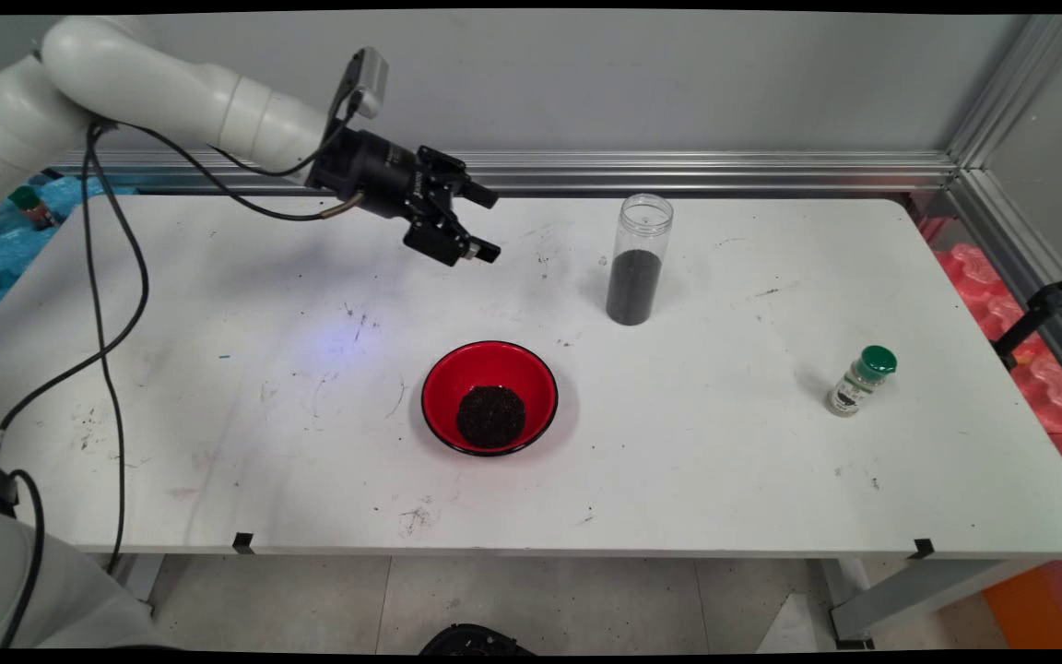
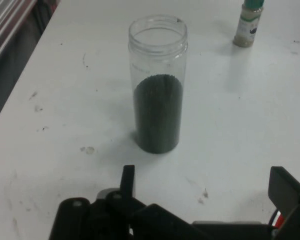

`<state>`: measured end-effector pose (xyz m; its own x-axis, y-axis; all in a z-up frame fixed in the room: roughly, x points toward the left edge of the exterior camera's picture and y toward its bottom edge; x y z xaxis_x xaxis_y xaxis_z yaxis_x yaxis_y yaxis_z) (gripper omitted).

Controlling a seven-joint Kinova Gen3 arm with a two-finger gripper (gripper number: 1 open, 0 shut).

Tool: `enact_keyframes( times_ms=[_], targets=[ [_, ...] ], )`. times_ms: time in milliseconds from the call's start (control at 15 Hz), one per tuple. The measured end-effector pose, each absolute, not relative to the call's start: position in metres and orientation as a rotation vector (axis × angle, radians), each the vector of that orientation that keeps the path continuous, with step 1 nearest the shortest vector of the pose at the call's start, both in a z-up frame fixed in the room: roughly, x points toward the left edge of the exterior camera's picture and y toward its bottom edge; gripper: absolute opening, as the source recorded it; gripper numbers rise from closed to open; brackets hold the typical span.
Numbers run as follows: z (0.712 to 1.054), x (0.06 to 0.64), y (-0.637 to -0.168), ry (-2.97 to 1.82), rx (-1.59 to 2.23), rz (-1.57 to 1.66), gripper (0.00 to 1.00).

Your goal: Pick up the black seasoning powder from the table

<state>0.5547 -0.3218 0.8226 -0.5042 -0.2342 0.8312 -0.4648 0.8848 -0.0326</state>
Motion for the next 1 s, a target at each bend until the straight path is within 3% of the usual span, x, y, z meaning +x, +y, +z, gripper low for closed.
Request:
enact_keyframes(
  times_ms=[1000],
  targets=[
    [0.788,0.510,-0.364,-2.103,0.448,0.279,1.00]
  ],
)
